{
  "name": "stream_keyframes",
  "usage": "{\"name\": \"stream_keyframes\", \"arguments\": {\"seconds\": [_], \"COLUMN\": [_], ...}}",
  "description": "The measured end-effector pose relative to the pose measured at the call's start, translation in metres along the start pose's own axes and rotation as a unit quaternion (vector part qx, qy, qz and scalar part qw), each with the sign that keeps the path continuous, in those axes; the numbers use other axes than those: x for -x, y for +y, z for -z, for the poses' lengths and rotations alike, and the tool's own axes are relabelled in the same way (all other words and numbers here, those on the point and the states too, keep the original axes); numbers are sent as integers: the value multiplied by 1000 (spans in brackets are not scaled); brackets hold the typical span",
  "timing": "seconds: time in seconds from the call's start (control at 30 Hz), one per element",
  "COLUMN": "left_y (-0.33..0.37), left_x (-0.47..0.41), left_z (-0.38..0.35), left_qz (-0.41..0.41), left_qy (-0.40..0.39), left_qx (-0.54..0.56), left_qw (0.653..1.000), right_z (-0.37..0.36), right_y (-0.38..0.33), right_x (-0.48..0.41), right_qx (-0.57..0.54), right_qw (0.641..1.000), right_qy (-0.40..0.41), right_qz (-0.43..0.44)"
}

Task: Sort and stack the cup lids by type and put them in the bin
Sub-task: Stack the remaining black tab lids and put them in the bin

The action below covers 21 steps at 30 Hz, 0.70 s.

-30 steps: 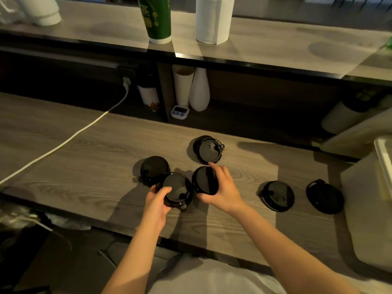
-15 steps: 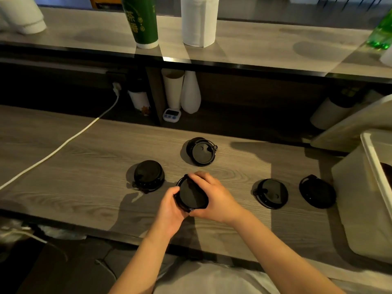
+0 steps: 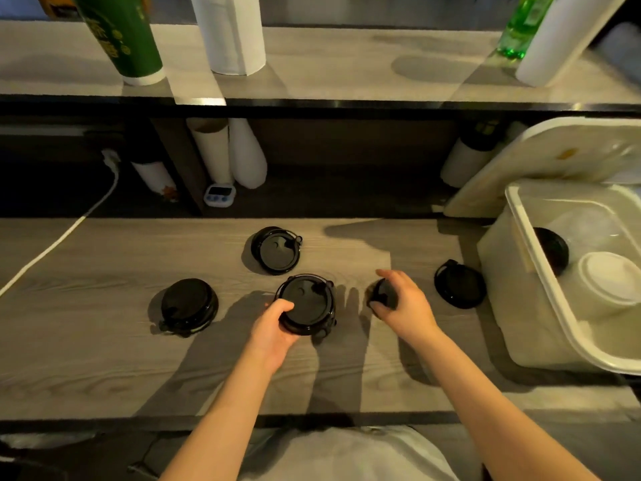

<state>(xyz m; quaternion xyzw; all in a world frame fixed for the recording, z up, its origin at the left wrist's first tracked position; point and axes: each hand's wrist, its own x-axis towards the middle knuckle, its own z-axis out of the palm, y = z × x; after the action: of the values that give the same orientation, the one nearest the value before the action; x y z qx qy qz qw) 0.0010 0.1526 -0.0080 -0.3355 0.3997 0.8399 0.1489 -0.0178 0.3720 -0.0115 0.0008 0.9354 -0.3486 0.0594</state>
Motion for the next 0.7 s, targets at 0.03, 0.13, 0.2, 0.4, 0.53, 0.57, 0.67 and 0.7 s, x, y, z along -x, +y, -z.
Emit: {"name": "stream_keyframes", "arguments": {"seconds": [0.03,0.13,0.2,0.4,0.53,0.57,0.67,0.7], "left_y": [-2,-10,-15,-19,-18,-18,-21,-22], "left_x": [0,-1,0,0,0,0,0,0], "left_z": [-5,-17,-22,-32,-36,-37,-40,-40], "left_qz": [4,12,20,18,14,14,15,17], "left_qy": [-2,-6,-4,0,-1,0,-1,1], "left_qx": [-2,-12,-9,-5,-13,-15,-21,-21], "left_qw": [1000,1000,1000,1000,1000,1000,1000,1000], "right_z": [4,8,8,-2,9,11,16,17], "right_y": [10,32,39,42,38,36,25,19], "right_x": [-3,-12,-17,-24,-26,-25,-19,-17], "right_qx": [33,127,135,151,94,54,-101,-150], "right_qw": [999,986,974,977,987,990,989,984], "right_qy": [8,-81,-155,-109,-82,-66,-30,-25], "right_qz": [-15,-71,-98,-105,-104,-109,-102,-91]}}
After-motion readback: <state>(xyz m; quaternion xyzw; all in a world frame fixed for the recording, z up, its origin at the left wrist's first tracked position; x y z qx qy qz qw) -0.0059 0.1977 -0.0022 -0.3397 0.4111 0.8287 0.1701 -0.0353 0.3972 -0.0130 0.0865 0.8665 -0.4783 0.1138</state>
